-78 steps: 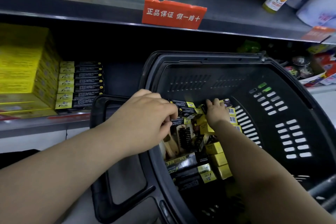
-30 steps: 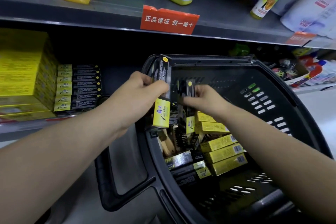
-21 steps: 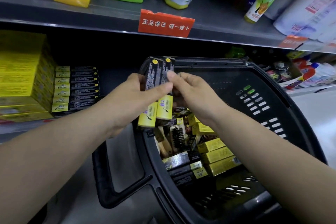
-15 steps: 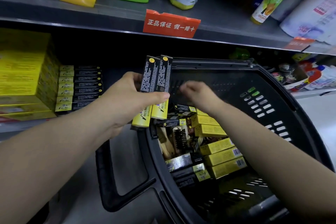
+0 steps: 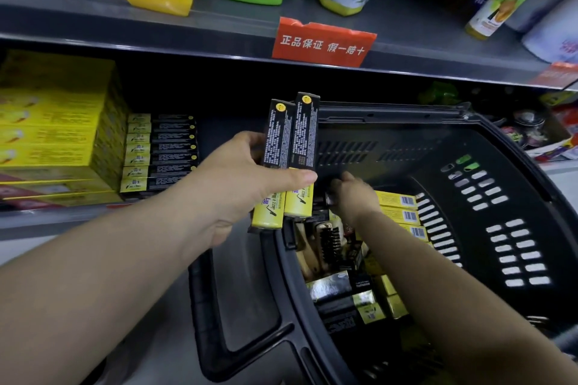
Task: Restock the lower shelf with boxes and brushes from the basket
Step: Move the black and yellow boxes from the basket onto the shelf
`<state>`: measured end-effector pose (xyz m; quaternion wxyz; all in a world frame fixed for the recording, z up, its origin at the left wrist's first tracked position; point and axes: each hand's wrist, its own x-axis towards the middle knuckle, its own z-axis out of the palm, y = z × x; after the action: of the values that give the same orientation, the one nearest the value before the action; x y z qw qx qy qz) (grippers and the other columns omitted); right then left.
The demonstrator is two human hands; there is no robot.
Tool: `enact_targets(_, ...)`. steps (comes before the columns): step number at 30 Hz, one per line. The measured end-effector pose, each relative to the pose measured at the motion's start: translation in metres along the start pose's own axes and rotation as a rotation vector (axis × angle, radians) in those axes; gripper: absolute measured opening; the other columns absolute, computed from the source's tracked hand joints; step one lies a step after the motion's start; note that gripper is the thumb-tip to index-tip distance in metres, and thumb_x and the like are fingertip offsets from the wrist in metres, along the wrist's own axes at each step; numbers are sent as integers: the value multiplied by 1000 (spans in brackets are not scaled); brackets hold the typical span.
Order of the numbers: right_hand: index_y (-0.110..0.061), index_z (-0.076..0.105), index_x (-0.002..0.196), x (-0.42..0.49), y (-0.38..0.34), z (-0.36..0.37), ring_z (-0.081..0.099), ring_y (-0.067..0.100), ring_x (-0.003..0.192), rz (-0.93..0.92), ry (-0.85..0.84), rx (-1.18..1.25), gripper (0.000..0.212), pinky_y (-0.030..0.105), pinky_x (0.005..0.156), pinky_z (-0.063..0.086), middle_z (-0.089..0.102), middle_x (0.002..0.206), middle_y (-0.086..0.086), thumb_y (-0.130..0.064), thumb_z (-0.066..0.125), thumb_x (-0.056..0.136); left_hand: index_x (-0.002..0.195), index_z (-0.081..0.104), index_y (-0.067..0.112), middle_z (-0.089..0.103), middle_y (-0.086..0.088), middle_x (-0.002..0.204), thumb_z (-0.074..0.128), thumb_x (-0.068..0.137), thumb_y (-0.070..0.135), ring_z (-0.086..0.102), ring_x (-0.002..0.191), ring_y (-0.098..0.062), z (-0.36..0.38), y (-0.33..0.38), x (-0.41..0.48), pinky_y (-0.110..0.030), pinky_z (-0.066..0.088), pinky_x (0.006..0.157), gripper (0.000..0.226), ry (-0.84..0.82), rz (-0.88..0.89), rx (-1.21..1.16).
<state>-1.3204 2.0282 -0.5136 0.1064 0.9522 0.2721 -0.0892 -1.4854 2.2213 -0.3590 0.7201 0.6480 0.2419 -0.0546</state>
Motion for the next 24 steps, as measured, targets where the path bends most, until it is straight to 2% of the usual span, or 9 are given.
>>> enact_targets(3,-16,62,101,-16,-4,-57,61,20,82,42,151,425,35,27,67,50,61,94,0,-34,72,72,106,62,25,73,7,92,80,29,33,65,91,-10,-8,1,-7,-22,44,72,80,-5,-33,-8)
enact_targets(5,-24,65,88,-29,-11,-106,62,12,68,71,183,817,25,24,59,50,64,73,-10,-35,72,67,100,64,25,74,7,88,81,25,34,66,90,-11,-15,1,-12,-26,47,79,78,11,-50,-28)
enact_targets(7,-27,65,69,-40,-21,-147,61,10,60,76,206,1123,15,27,58,51,64,60,-11,-38,69,60,105,63,24,73,5,93,80,22,37,64,95,-14,-21,2,-17,-31,46,87,86,27,-55,-43)
enact_targets(9,-27,66,67,-45,-35,-176,61,10,62,65,210,1288,20,30,65,51,65,63,-10,-45,68,58,116,59,22,71,2,100,80,26,37,63,99,-16,-26,1,-20,-31,46,85,94,33,-60,-51)
enact_targets(12,-28,60,93,-47,-64,-197,68,17,85,44,80,1313,51,39,84,53,71,91,-4,-64,68,58,123,55,21,70,2,105,81,37,36,62,102,-16,-34,-1,-24,-36,46,91,90,51,-77,-97)
enact_targets(14,-26,50,113,-47,-85,-199,66,18,95,29,-53,1241,61,40,89,51,68,106,-2,-69,59,70,125,53,22,68,4,107,82,44,37,60,103,-14,-40,-1,-28,-34,46,90,88,60,-84,-116)
enact_targets(17,-29,40,126,-44,-112,-199,64,18,97,-26,-216,1198,43,34,77,56,63,112,-1,-54,42,92,120,54,22,70,5,98,83,62,28,64,92,-11,-51,0,-29,-29,48,73,66,90,-88,-160)
enact_targets(19,-29,40,130,-39,-127,-202,64,19,100,-70,-305,1192,38,31,71,58,62,117,-1,-47,39,96,118,55,21,71,3,98,82,67,26,65,93,-16,-61,-3,-28,-36,51,84,57,118,-99,-185)
enact_targets(24,-18,49,113,-9,-164,-207,62,15,82,-124,-373,1081,32,21,48,48,63,107,3,-41,53,92,122,50,18,63,6,97,77,75,23,57,90,-10,-91,-18,-23,-29,43,76,55,255,-108,-224)
